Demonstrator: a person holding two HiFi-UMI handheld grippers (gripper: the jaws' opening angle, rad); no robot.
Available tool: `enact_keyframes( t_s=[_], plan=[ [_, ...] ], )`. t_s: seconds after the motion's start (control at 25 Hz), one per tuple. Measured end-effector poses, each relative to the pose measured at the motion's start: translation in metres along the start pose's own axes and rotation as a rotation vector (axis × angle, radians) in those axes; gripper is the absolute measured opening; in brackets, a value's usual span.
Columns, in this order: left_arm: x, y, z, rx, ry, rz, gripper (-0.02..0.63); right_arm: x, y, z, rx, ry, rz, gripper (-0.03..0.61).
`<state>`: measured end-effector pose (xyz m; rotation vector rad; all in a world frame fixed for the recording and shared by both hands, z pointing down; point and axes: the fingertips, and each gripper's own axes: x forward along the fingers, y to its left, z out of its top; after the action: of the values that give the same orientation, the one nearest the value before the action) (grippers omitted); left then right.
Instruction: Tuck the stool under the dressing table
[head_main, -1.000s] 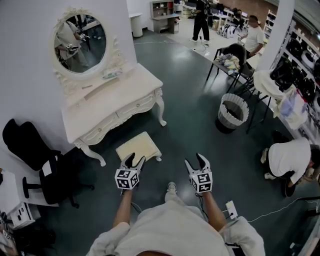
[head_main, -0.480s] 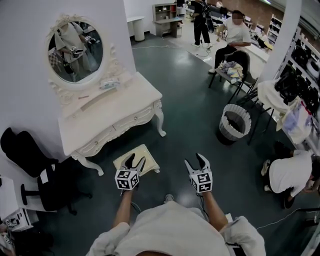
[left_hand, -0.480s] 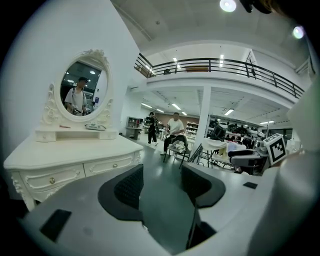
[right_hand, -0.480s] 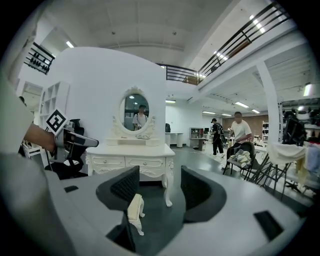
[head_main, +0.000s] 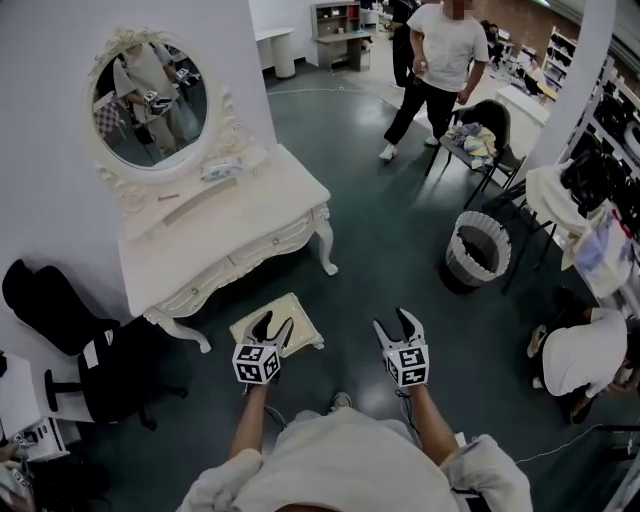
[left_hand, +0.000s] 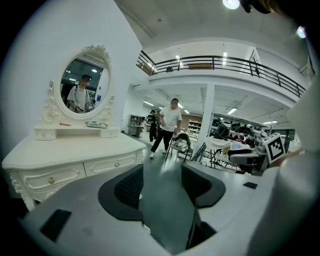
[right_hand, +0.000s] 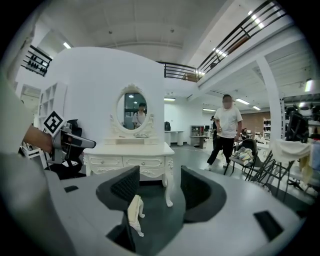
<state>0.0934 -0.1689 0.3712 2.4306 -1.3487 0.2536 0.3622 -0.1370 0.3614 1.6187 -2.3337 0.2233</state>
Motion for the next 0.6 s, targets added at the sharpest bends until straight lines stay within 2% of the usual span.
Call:
enact_keyframes(
  t_s=[0.36,0.6],
  plan=[
    [-0.02,0.044,-0.013,-0.048,0.007,0.059,0.232,0.029,0.031,0.002,-0.028,0.021,0.048,0.244],
    [-0.029,0.076,0.004,-0.06,-0.017,0.081,0.233,0.054,0.054,0.021,-0.045,0.026,0.071,0.245]
  ],
)
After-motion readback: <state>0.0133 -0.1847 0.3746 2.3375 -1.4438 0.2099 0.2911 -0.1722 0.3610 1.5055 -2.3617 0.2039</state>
